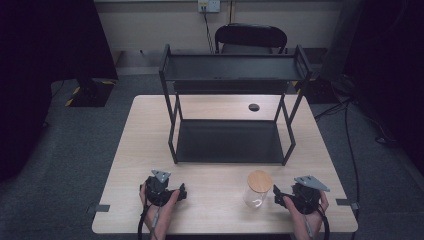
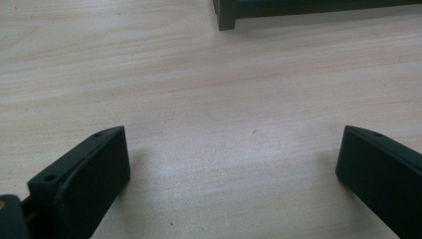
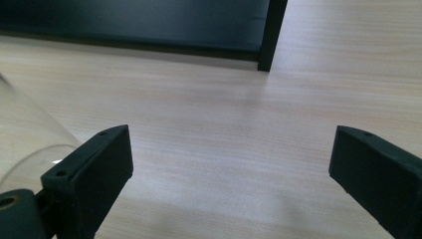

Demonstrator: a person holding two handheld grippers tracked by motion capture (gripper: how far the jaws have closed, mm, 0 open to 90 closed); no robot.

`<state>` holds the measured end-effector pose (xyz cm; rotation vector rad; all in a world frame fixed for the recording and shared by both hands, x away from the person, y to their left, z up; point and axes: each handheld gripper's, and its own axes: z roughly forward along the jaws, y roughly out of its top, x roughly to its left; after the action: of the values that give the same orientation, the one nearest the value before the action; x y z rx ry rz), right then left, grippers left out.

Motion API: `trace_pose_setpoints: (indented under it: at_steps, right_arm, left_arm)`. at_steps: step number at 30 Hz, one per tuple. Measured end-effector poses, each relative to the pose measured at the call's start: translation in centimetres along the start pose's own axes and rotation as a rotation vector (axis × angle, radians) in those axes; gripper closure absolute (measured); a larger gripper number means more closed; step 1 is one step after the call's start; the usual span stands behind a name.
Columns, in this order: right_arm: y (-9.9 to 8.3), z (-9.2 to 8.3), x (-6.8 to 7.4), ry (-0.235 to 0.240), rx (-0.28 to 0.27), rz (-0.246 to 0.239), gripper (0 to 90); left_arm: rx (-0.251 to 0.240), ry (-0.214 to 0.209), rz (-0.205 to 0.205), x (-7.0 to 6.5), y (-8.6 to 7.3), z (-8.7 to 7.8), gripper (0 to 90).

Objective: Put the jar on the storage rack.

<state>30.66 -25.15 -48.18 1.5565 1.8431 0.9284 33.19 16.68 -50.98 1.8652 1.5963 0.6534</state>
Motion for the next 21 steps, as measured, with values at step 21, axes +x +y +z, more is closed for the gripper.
trace_pose_setpoints:
  at_steps: [21]
  right_arm:
    - [3.3, -5.1, 1.5, 0.084, -0.154, -0.016, 2.8]
  left_arm:
    - [0.000, 0.000, -0.001, 0.0, 0.0, 0.0, 0.1]
